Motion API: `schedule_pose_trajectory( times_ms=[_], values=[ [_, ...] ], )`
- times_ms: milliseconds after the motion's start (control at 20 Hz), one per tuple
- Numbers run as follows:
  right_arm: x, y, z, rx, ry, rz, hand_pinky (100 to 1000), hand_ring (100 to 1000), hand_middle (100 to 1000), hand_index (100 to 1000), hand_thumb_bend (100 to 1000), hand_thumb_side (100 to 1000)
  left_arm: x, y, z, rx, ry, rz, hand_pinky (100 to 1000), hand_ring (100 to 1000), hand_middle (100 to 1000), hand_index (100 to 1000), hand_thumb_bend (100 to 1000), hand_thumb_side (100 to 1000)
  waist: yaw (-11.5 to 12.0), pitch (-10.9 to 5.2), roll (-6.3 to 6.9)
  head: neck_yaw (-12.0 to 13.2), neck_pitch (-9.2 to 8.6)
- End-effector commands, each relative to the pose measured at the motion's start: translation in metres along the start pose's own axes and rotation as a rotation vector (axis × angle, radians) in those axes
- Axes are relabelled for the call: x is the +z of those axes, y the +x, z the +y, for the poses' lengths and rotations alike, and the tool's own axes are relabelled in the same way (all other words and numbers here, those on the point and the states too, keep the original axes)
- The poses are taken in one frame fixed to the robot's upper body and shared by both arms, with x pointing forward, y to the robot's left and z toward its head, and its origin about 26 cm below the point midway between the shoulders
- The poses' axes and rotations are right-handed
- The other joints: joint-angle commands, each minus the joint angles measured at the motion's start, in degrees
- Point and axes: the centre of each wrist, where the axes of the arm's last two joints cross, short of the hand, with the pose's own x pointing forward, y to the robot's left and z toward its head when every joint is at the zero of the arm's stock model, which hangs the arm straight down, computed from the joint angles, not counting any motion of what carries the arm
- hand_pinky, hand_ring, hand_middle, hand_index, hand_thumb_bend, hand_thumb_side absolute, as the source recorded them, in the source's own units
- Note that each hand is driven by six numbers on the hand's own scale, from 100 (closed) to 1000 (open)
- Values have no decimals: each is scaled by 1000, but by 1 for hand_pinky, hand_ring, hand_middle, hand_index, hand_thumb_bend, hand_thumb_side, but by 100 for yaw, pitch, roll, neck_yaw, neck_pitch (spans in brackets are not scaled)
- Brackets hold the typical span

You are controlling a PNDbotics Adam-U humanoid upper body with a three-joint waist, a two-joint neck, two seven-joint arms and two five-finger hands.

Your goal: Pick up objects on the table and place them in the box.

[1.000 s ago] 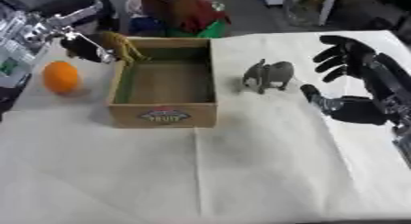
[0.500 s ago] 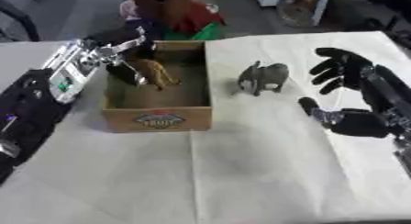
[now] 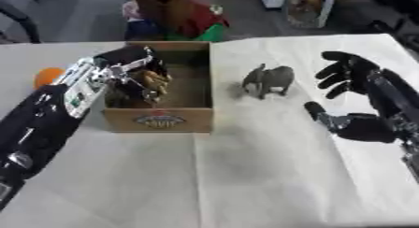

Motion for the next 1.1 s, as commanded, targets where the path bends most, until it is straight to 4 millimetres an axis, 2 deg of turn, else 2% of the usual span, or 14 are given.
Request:
schedule_pose_trajectory(
  times_ms=[50,300,450,600,850,900,1100],
  values=[
    [-1,4,-7,11,-10,-15,595,680,673,920,337,100,9,-9,20,-22,23,20,791,783,772,802,881,100,11,-87,-25,-23,-56],
    [0,2,-8,16,-13,-7,595,679,672,920,337,100,19,-16,35,-4,-10,19,843,835,827,840,966,108,37,-95,-14,-51,-67],
    [1,2,-9,18,-15,-4,595,678,671,920,337,100,27,-18,49,0,-23,21,866,852,846,861,1000,155,53,-100,-2,-75,-72],
    [1,1,-9,19,-15,-1,595,678,670,920,337,100,33,-18,59,-16,-19,32,868,854,848,864,1000,159,76,-105,9,-92,-75],
    [2,1,-9,20,-18,0,595,677,670,920,338,100,35,-17,62,-27,-23,34,862,845,841,864,1000,185,83,-104,4,-110,-92],
    [2,0,-10,21,-19,2,596,678,670,920,338,100,37,-18,63,-24,-11,36,853,831,828,860,996,186,86,-103,1,-114,-96],
    [4,-2,-11,23,-25,12,595,677,669,919,338,100,55,-28,79,-21,101,81,839,804,798,845,877,119,129,-101,6,-135,-113]
  ],
)
